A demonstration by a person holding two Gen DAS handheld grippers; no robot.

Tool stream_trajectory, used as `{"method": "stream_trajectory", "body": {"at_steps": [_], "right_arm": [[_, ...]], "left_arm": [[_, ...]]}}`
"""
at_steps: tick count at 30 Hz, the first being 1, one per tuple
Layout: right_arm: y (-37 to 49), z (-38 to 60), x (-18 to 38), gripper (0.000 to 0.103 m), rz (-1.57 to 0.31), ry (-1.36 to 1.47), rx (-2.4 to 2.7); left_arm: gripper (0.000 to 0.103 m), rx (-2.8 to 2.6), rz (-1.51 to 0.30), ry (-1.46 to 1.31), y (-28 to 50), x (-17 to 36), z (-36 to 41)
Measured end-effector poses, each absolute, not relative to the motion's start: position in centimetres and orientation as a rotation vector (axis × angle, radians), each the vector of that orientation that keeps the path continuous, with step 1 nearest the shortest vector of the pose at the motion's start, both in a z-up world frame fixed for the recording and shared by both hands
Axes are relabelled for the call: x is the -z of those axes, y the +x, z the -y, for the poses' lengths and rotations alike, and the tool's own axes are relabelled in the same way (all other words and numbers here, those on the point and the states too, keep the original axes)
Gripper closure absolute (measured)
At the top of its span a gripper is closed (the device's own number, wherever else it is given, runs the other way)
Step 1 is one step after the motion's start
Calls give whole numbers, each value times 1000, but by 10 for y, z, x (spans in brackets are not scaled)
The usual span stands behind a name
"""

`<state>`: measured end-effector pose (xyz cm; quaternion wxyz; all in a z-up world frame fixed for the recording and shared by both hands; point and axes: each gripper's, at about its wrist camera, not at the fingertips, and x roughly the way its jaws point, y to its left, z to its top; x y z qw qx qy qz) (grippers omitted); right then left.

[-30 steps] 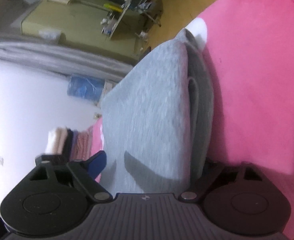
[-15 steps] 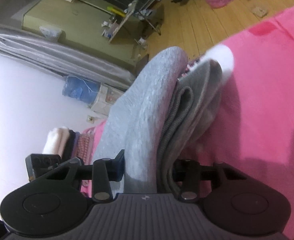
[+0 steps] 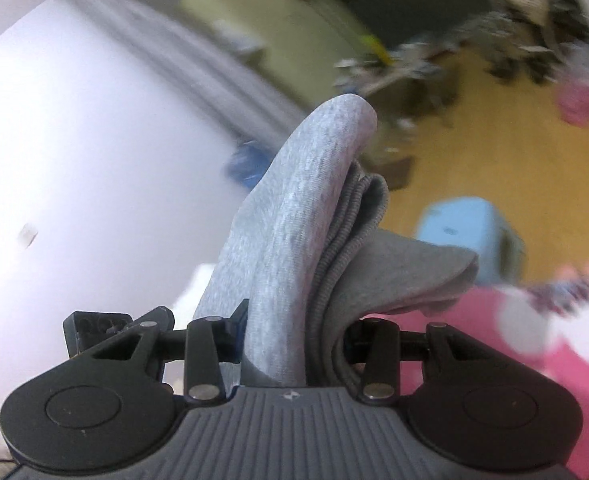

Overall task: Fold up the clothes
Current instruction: 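Carry the grey bundle with both grippers toward the stack of folded clothes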

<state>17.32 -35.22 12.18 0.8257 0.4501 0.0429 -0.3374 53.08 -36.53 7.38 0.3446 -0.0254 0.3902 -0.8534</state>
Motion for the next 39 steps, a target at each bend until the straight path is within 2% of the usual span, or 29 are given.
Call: {"method": "stream_trajectory", "body": {"at_steps": [7,13,20,25,29,35,39], "right_arm": [[328,389,-199,58,-215,835,442],[482,403,-206,58,-356,727,148],[612,377,-137,58,-554,676,-115],[669,357,-78,58,-710,652,-231],[691,353,-45,58,-807,617,-253],[705,343,-36,58,-792,584,-289],[722,352,-27,58,-775,586,-308]], "left_arm": [[6,1962,-833,-93,639,-158,306],[4,1611,-795,-147,691,-159,222],[4,1239,-831,-145,703,-107,145],[4,1083,-821,20,682,-64,137],[9,1010,-923,63,683,-35,144],[12,969,-920,32,695,-42,141],[12,936,-929,47,714,-28,133]]}}
